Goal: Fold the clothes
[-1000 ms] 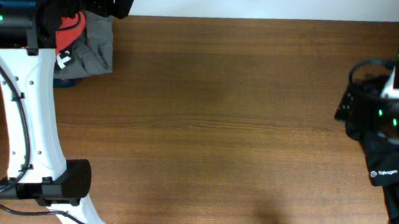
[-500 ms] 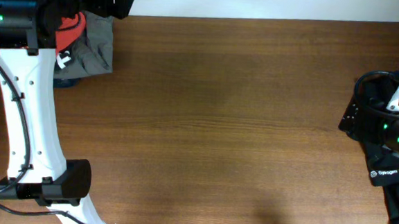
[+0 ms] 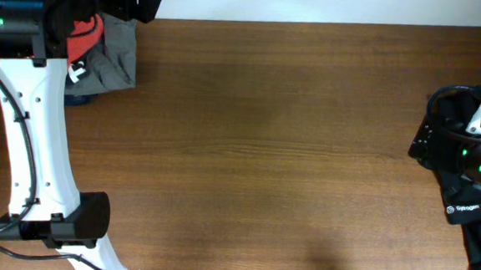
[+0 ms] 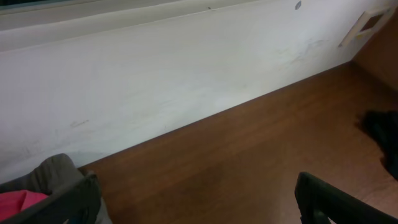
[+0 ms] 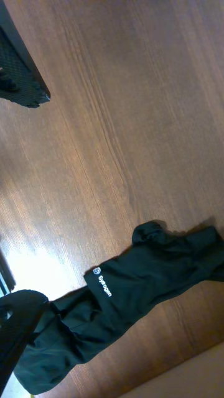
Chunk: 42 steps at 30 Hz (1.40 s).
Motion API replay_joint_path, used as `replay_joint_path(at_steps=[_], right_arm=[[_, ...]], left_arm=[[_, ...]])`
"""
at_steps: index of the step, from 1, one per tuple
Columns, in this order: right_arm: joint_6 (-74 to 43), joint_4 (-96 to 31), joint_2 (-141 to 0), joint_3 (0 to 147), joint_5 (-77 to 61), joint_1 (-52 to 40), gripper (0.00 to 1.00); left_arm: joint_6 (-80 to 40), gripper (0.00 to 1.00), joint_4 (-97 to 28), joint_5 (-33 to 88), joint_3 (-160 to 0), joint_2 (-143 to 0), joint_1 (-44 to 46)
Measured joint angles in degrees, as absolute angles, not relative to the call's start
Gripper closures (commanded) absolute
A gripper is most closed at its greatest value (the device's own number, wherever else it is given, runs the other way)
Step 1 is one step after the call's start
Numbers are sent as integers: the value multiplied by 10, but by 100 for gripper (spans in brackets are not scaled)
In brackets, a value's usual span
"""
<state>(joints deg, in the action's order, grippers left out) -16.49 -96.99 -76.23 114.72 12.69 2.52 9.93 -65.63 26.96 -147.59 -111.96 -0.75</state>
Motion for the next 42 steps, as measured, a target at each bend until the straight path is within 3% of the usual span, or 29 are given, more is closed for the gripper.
replay_joint_path(at_steps=[24,35,42], right_arm=[[-165,-970,-766,1145,128,25,1],[-165,-967,-601,1138,144,48,1],[-165,-908,-470,1022,152,100,1]], left_arm=[[101,1,-656,270,-1476,-1120,-8],[101,1,-656,270,-1476,-1120,-8],[101,1,-657,269,-1476,-1120,-8]])
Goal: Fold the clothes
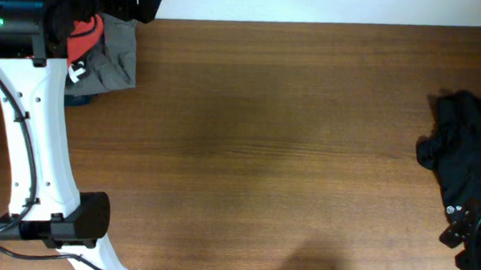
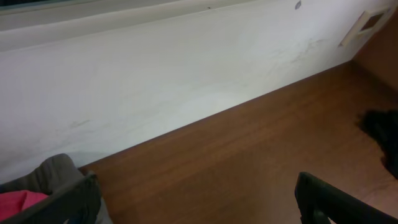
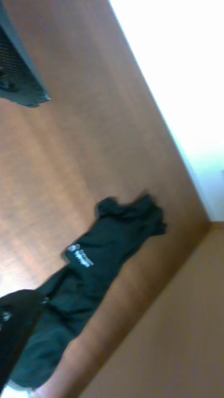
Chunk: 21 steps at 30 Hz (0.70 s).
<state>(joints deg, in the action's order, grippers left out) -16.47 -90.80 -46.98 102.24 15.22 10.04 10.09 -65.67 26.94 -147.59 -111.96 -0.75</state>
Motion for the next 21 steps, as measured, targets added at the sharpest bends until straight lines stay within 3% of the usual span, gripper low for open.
replay_joint_path(at_steps=[11,21], right_arm=[[-164,-644,-197,576,144,141,1],[-165,-414,-67,314,77,142,1]], left_arm=[[101,1,-658,269,-1476,-1120,-8],[101,1,-658,269,-1475,-1120,-8]])
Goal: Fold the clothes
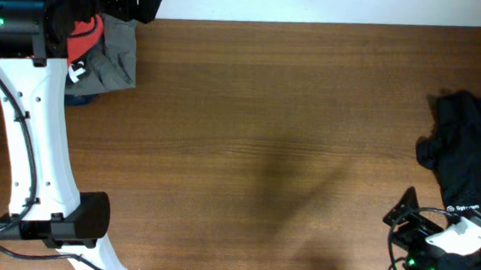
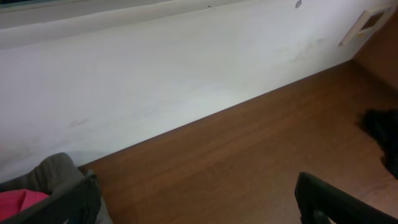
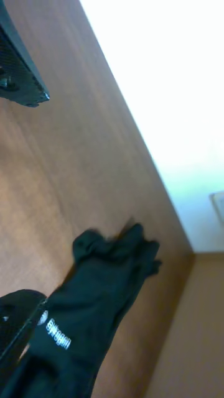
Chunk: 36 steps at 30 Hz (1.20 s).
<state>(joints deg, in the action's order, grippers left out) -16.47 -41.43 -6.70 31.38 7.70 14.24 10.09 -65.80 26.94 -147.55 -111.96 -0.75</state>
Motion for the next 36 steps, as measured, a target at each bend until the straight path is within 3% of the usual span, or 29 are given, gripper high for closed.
replay_joint_path(at_steps=[28,36], right_arm=[[-165,-40,-8,16,39,56,1],[-165,-11,-8,7,54,31,1]], left_arm=[[101,1,-658,269,-1475,-1120,-8],[101,1,-658,269,-1475,-1120,-8]])
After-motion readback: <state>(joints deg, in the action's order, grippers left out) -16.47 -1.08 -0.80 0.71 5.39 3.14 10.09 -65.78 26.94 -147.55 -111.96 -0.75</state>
